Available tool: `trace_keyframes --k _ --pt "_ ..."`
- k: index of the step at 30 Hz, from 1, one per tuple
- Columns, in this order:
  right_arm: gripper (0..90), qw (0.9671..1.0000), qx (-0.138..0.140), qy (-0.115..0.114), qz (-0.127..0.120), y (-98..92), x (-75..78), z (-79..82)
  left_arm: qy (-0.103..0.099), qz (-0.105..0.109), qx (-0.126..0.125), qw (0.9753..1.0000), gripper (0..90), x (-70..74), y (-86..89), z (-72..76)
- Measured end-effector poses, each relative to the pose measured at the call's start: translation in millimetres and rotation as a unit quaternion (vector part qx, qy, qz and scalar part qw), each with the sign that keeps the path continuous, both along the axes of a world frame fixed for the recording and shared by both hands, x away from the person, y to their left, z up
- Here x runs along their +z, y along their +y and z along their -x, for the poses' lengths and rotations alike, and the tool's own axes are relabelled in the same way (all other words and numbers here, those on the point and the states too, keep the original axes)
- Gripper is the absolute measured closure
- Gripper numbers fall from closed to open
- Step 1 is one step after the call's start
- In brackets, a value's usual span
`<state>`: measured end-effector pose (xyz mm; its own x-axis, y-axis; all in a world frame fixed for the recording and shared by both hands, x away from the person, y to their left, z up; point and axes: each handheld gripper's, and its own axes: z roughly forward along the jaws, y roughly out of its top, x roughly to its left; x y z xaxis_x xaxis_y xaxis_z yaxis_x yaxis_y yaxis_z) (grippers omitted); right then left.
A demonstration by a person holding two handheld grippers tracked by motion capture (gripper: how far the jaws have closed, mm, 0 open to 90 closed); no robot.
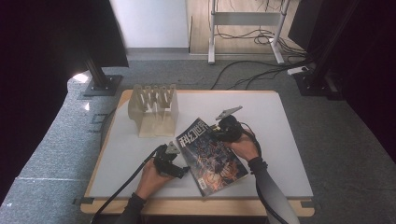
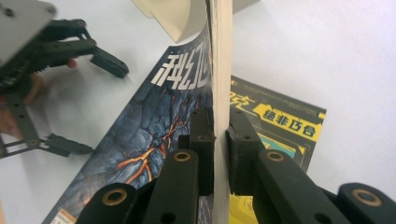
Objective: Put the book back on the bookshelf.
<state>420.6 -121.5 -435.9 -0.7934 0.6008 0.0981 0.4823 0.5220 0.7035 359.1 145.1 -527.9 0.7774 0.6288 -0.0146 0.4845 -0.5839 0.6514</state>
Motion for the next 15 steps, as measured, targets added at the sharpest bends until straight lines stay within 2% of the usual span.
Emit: trace_keyframes --k 5,7,11,15 --pt "81.4 0.9998 0.004 -0.016 -0.005 -0.5 11.9 8.1 0.015 0.018 -0.001 0.9997 2.1 3.1 4.6 -3.9" --pt "81.4 0.9996 0.007 -0.025 -0.009 -1.4 16.3 10.8 0.02 0.035 -0.002 0.9992 2.2 4.8 6.1 -6.4" --pt "81.4 0.9993 0.012 -0.033 -0.016 -1.9 24.3 15.5 0.024 0.061 -0.008 0.9978 2.3 10.1 6.6 -13.6" --pt "81.4 0.999 0.015 -0.04 -0.014 -1.3 31.0 18.8 0.038 0.088 -0.02 0.9952 3.2 13.1 3.8 -21.7"
